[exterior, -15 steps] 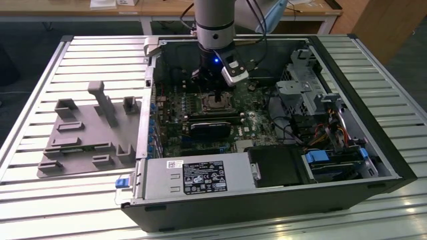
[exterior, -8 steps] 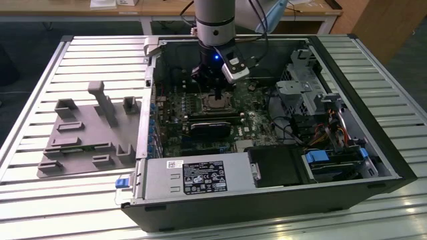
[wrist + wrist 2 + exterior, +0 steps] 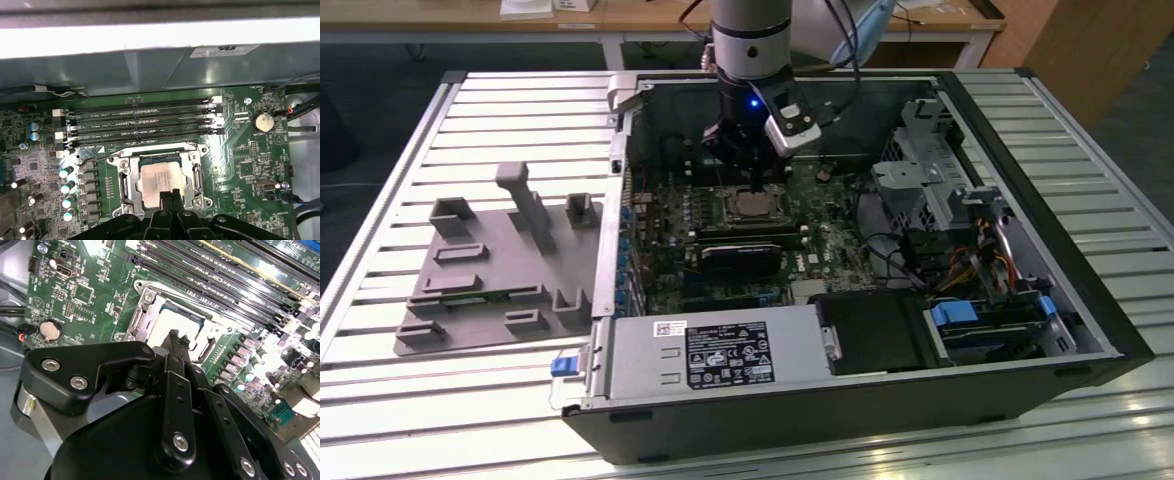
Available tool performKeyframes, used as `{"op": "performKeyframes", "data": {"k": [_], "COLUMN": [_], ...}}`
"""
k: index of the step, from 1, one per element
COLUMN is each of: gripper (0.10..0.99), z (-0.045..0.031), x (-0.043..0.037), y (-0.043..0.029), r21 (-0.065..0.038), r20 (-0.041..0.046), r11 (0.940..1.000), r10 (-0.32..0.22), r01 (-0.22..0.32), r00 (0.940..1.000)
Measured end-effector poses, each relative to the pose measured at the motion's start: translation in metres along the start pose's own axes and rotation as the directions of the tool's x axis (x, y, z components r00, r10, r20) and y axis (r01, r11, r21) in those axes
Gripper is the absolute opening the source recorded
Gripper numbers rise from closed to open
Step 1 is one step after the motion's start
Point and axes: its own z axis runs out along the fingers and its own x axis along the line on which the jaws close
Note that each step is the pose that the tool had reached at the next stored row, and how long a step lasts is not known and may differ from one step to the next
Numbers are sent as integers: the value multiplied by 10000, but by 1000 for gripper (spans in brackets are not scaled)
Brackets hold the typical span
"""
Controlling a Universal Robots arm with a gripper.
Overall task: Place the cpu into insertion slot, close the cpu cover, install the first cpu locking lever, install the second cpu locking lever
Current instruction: 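Close the cpu cover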
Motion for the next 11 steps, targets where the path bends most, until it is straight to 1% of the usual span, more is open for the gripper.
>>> {"op": "performKeyframes", "data": {"k": [11], "gripper": [102], "z": [-195], "x": [-19], "y": [2], "r21": [-1], "r20": [0], "r11": [10000], "r10": [0], "r01": [0], "r00": [10000]}}
